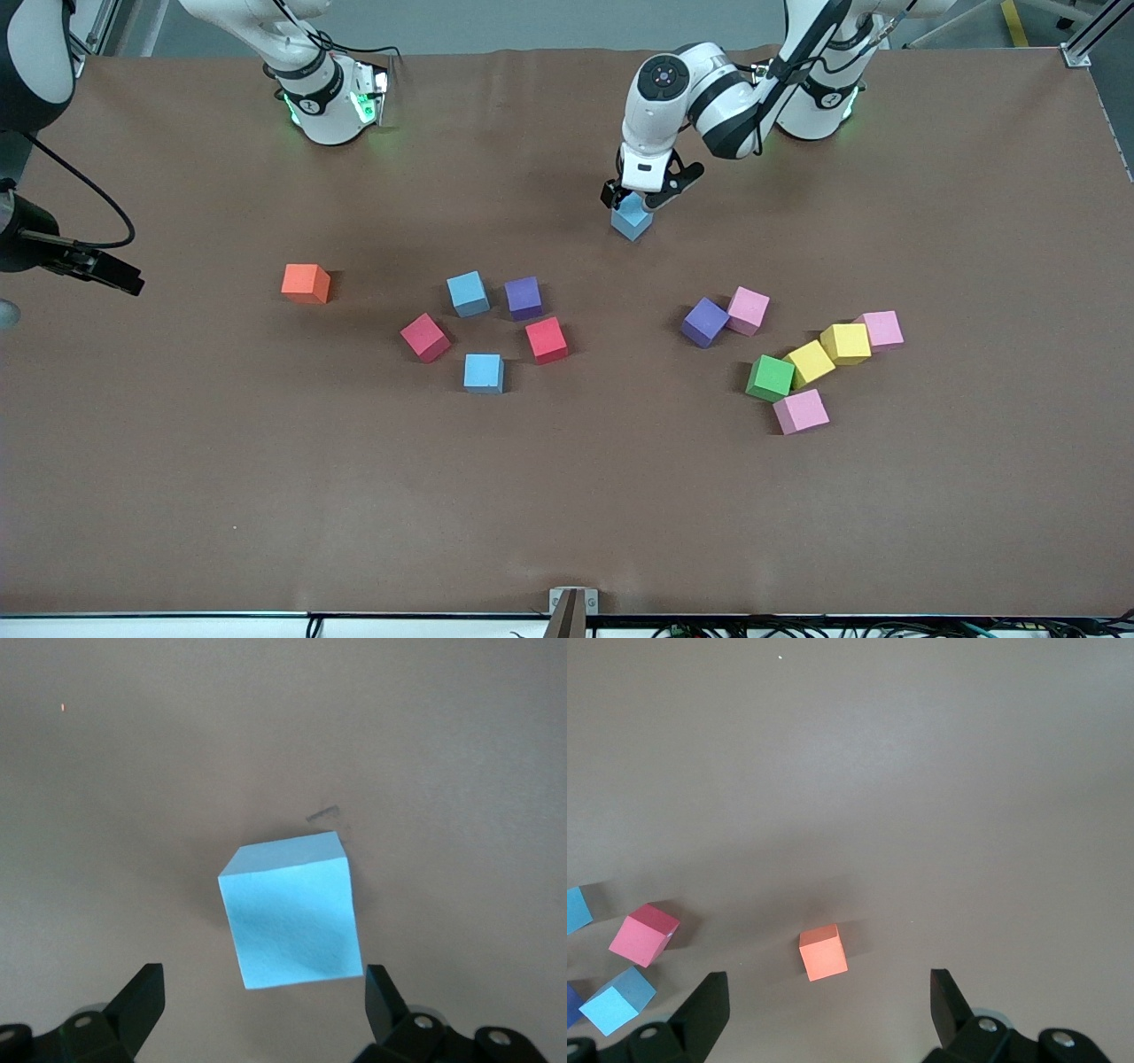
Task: Arrange 11 blocks into digit 3
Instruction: 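Grasp a purple cube with the right gripper while the left gripper lifts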
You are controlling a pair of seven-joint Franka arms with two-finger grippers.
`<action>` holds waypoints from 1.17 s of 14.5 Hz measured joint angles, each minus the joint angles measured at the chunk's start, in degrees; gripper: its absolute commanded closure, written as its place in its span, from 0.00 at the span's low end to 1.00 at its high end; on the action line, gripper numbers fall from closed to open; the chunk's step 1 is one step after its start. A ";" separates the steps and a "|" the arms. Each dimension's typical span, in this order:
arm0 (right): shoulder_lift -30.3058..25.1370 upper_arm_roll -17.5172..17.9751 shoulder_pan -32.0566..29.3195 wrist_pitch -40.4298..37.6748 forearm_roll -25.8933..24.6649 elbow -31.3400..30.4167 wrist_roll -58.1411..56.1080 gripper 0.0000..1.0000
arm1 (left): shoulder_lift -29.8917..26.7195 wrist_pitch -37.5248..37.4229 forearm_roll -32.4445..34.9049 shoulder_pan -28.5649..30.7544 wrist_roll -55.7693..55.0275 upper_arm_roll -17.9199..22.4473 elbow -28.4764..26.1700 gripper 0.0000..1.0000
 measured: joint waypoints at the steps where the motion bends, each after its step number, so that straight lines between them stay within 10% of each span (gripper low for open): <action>1: 0.15 0.02 0.19 0.08 0.61 -0.31 2.43 0.00 | 1.00 0.14 1.52 0.03 -1.52 0.05 0.00 0.00; 17: 8.91 0.65 19.93 25.69 4.67 -13.97 66.10 0.00 | 3.90 2.66 5.25 1.48 -6.77 0.71 2.45 0.00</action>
